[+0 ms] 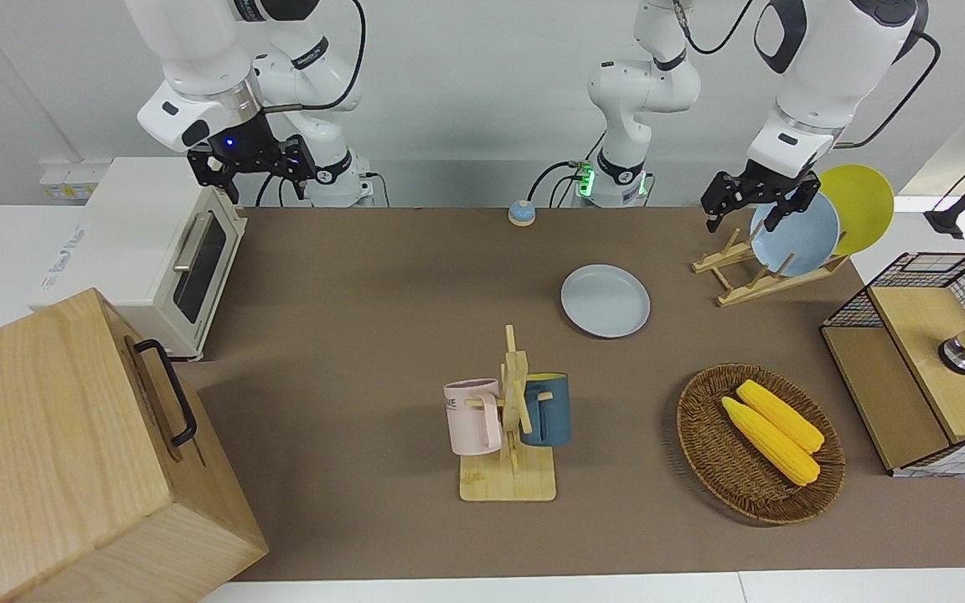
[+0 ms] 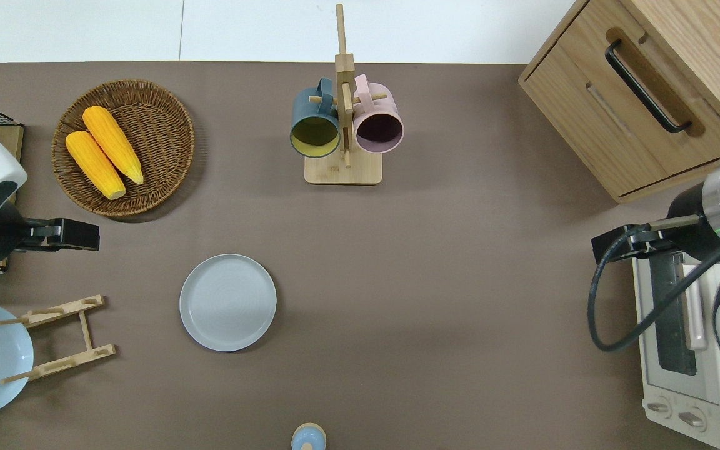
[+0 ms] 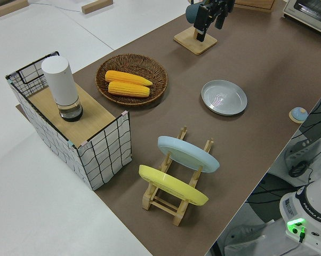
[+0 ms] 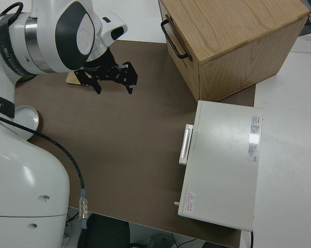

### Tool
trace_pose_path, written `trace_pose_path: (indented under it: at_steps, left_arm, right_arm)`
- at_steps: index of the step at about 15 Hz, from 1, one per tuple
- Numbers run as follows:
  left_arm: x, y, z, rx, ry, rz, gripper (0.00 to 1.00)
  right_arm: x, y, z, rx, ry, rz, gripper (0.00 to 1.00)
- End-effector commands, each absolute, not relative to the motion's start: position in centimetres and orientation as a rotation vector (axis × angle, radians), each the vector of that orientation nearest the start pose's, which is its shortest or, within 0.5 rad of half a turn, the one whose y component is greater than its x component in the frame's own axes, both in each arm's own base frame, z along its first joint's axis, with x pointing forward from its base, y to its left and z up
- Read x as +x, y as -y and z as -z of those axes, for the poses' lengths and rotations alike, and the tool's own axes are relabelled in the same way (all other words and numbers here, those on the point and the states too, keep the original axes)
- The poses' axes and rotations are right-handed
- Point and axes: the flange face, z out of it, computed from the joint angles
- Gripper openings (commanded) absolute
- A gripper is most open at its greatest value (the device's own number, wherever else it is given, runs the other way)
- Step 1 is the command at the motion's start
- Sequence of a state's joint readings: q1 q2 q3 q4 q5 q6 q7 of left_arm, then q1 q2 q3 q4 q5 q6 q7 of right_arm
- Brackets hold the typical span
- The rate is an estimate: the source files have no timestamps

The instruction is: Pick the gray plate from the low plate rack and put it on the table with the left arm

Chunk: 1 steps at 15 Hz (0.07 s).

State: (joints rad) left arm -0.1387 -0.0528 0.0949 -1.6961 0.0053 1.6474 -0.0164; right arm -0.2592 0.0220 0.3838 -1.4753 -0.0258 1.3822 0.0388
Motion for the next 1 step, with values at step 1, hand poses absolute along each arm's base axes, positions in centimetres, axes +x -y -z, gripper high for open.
trace_pose_path:
  at_steps: [1]
  left_arm:
    - [54.14, 2.14, -60.00, -3.121, -0.060, -0.009, 1.00]
  right_arm:
    - [53.58, -5.98, -64.57, -3.167, 0.108, -0.179, 0.983]
